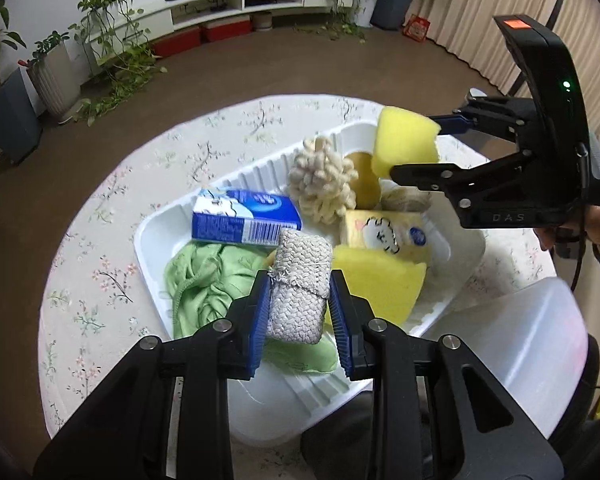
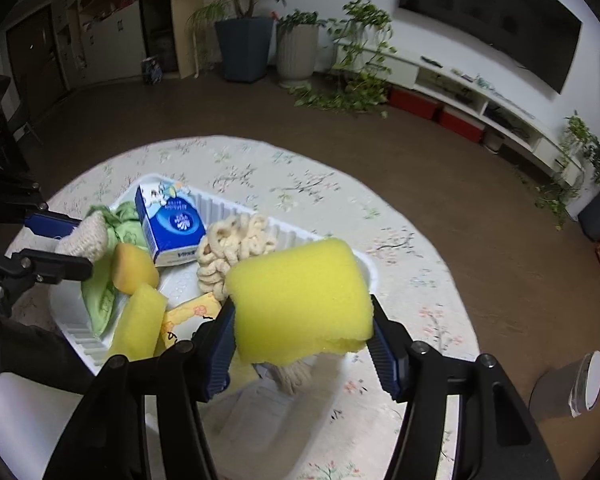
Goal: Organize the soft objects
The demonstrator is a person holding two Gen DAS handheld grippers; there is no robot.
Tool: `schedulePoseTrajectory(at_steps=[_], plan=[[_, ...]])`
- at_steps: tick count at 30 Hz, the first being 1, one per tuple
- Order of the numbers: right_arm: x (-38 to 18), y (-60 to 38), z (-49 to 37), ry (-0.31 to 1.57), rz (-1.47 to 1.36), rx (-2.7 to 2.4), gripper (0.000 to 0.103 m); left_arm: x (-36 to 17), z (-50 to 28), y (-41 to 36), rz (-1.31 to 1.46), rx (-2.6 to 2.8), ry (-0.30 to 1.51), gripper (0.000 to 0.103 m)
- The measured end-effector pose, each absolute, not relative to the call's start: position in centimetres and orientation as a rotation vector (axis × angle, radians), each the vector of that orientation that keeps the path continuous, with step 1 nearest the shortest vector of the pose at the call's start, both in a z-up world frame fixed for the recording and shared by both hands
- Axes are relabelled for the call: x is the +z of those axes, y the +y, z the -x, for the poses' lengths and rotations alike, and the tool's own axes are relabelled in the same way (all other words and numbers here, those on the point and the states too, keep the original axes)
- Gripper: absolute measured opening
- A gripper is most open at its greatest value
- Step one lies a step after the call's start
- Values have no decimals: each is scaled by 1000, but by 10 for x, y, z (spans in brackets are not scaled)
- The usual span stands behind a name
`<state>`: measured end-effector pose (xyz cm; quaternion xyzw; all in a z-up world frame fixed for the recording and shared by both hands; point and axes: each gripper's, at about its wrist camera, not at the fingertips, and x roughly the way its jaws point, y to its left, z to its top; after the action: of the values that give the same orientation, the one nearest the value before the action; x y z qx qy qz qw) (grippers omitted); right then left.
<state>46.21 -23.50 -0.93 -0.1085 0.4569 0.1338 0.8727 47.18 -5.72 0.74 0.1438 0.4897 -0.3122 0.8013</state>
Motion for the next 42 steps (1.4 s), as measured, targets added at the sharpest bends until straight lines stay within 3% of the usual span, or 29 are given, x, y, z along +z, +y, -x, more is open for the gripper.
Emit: schedulePoseTrajectory(at_steps=[10, 15, 20, 26, 31, 37, 42], plan=[[-28, -216, -467, 968, 265, 334, 64, -5, -474, -58, -314, -668, 1081, 29], [-28, -211, -464, 969, 295, 340, 67, -1, -479, -54, -291, -654, 1064, 61], [-27, -215, -457, 967, 305, 342, 72, 5, -478, -51, -281, -637, 1043, 78], [-19, -225, -446, 940, 288, 334, 82, 17, -475, -42, -244, -602, 1002, 82], [-11, -237, -434, 919, 254, 308, 82, 36, -462, -28, -196, -563, 944, 84], [8, -270, -407, 876, 128, 256, 84, 64, -421, -6, -133, -467, 815, 101], [21, -293, -357, 809, 15, 190, 87, 77, -364, 13, -56, -357, 725, 103]])
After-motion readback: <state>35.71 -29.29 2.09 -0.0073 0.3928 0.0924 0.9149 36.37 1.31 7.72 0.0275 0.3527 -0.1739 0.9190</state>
